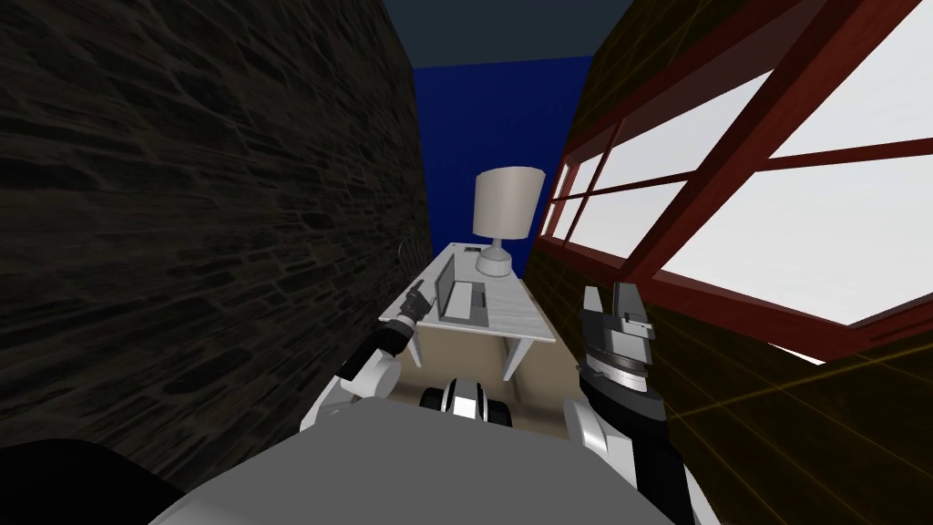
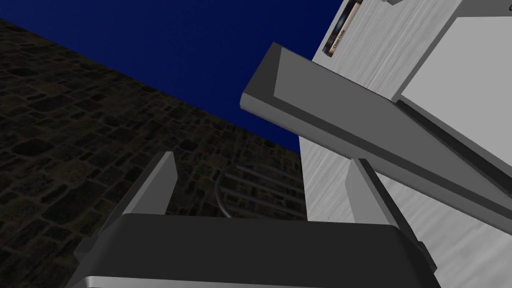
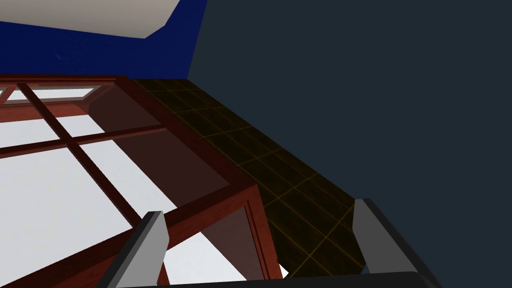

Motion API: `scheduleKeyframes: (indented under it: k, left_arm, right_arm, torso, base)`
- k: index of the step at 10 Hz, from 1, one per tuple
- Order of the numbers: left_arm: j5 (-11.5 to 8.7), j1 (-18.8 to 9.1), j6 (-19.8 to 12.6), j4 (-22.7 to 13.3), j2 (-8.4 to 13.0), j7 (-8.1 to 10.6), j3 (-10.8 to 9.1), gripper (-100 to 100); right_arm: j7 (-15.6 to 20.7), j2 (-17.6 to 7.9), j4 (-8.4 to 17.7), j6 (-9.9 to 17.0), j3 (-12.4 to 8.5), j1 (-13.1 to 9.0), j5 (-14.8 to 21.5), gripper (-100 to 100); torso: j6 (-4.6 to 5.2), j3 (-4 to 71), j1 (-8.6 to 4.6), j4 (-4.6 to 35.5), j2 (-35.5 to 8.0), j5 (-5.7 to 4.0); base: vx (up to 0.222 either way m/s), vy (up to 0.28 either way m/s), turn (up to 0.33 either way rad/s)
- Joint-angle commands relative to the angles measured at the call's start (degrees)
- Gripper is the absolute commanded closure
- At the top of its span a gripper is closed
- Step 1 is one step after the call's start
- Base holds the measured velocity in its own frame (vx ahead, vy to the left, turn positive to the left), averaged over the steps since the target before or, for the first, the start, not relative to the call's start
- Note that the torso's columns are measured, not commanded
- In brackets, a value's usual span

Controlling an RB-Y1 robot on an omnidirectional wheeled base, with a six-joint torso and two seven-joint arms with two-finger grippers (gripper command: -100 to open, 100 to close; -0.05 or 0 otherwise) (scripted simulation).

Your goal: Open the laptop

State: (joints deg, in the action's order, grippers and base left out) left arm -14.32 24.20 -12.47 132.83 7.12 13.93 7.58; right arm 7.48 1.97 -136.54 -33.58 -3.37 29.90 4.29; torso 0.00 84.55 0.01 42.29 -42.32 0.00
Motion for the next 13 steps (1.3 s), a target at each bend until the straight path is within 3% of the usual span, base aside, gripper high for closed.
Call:
scheduleKeyframes:
  k: [1, 6, 9, 10, 13]
  left_arm:
    - [-1.1, 0.0, -3.4, 0.0, -1.3, 1.28, 0.51, -100]
    - [-2.0, -0.3, -6.8, 0.0, -6.2, 2.39, 1.02, -100]
    - [-1.9, -0.1, -7.3, 0.9, -5.8, 2.45, 0.73, -100]
    - [-1.9, -0.1, -7.5, 1.1, -5.8, 2.49, 0.67, 100]
    - [1.9, -0.6, -8.7, 1.6, -2.5, -1.55, -0.11, 100]
  right_arm:
    - [0.0, 0.0, 0.0, 0.0, 0.0, 0.0, 0.0, 0]
    - [0.0, 0.0, 0.0, 0.0, 0.0, 0.0, 0.0, 0]
    - [0.0, 0.0, 0.0, 0.0, 0.0, 0.0, 0.0, 0]
    - [0.0, 0.0, 0.0, 0.0, 0.0, 0.0, 0.0, 0]
    - [0.0, 0.0, 0.0, 0.0, 0.0, 0.0, 0.0, 0]
  torso:
    - [0.0, 0.0, 0.0, 0.0, 0.0, 0.0]
    - [0.11, 0.1, -0.1, -0.1, 0.2, -0.01]
    - [0.03, 0.2, -0.04, -0.1, 0.4, -0.02]
    - [0.06, 0.2, -0.02, -0.1, 0.3, 0.01]
    - [0.04, 0.0, -0.27, 0.0, 0.0, -0.08]
  base:
    - [0.041, -0.016, 0.001]
    - [0.03, -0.006, 0.003]
    - [0.051, -0.007, 0.003]
    - [0.0, 0.0, 0.0]
    - [-0.003, -0.112, -0.034]
